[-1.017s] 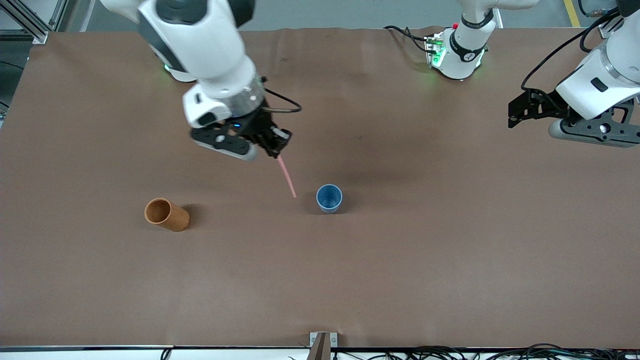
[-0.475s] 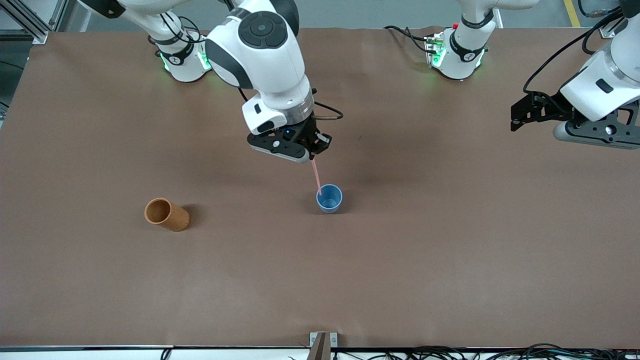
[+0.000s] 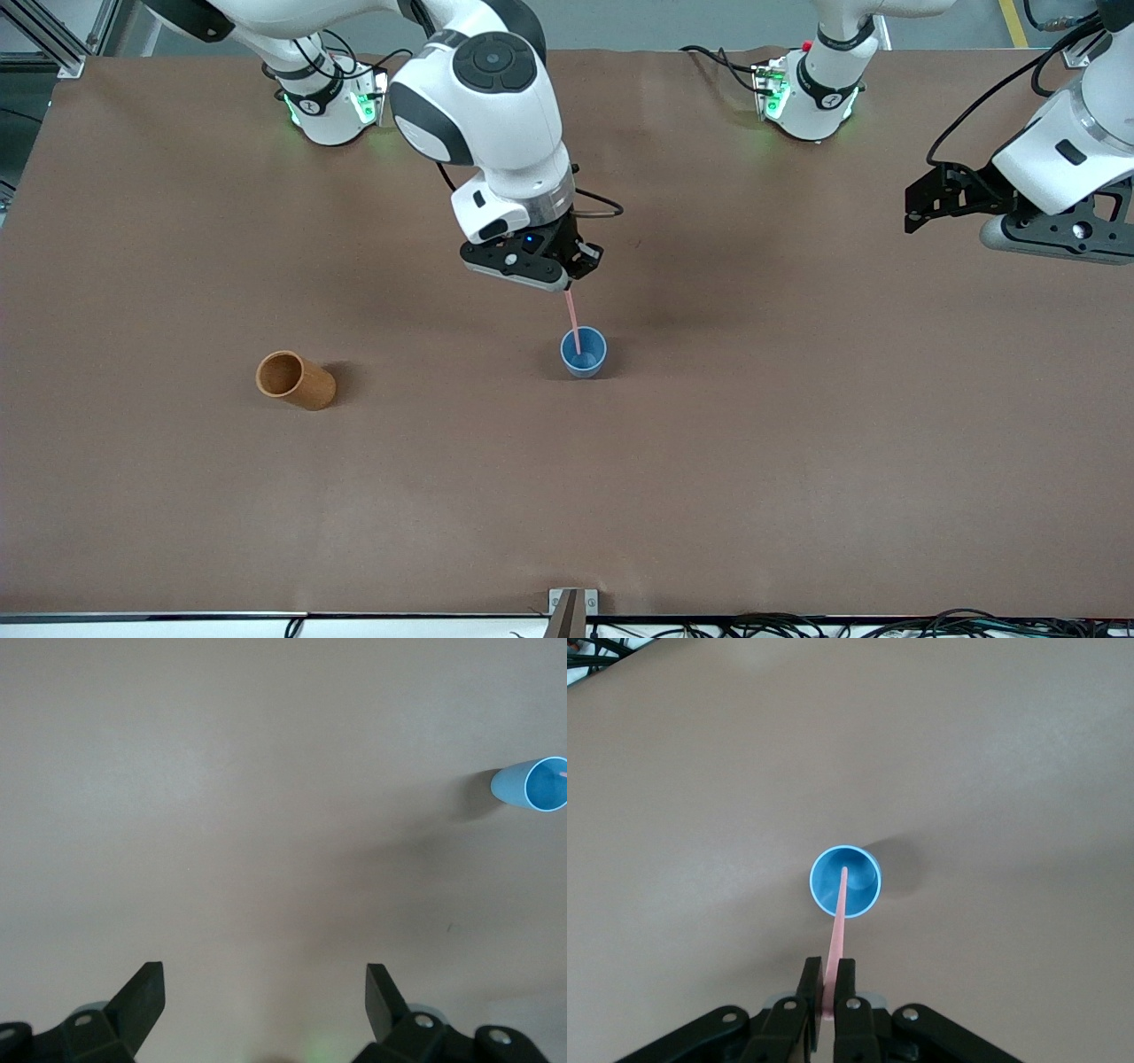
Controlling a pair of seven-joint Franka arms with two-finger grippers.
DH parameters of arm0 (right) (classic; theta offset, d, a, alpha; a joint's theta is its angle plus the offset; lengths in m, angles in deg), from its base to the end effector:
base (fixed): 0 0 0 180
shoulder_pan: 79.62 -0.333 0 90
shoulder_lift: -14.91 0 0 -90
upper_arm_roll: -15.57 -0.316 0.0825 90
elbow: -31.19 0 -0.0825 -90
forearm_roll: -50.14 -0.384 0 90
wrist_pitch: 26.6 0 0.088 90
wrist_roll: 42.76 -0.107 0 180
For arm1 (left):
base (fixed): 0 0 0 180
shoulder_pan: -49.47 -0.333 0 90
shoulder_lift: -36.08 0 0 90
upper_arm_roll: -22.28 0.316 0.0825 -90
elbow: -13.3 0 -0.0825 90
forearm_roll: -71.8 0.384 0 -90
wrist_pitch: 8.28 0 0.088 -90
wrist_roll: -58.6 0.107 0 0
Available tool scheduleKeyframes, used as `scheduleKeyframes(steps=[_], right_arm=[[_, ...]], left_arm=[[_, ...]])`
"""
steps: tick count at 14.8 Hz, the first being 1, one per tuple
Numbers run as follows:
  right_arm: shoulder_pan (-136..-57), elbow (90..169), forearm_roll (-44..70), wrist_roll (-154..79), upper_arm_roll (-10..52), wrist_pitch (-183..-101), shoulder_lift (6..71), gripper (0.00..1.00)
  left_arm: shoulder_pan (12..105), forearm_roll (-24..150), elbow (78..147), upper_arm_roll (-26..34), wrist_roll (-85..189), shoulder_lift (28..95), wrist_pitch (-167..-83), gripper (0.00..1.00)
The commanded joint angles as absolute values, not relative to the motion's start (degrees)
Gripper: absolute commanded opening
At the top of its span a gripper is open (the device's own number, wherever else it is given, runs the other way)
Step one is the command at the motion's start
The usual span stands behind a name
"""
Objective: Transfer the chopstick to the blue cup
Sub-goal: 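Lower the chopstick into the blue cup with the right gripper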
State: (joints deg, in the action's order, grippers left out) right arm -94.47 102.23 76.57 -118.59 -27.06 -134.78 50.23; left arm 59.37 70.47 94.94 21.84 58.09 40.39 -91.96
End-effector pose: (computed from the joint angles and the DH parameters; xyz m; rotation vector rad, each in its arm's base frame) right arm 0.5240 0.4999 0.4887 -2.9493 0.5195 -0.1851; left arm 0.5573 -0.1042 0.6410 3.1093 -0.2707 -0.0651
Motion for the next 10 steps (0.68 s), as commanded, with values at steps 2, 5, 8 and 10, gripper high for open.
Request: scheduleKeyframes(steps=[2, 5, 8, 10], right_arm=[[-95.8, 102.2, 80.3, -119.8, -27.9, -135.1, 52.4, 0.01], [-96.6, 103.4, 83.0, -119.9, -27.9, -135.1, 54.0, 0.03], [-97.2, 103.6, 85.5, -119.8, -27.9, -135.2, 55.2, 0.07], [-97.2, 103.7, 86.2, -119.7, -27.9, -136.5, 55.5, 0.13]], left_arm=[[60.1, 69.7, 94.6, 22.5, 57.7, 40.6, -92.5, 1.00], [60.2, 70.4, 94.8, 22.5, 57.6, 40.6, -92.8, 1.00], [60.2, 70.1, 95.0, 22.4, 56.3, 40.7, -96.1, 1.00], [59.9, 70.1, 94.9, 22.5, 57.3, 40.6, -95.8, 1.00]])
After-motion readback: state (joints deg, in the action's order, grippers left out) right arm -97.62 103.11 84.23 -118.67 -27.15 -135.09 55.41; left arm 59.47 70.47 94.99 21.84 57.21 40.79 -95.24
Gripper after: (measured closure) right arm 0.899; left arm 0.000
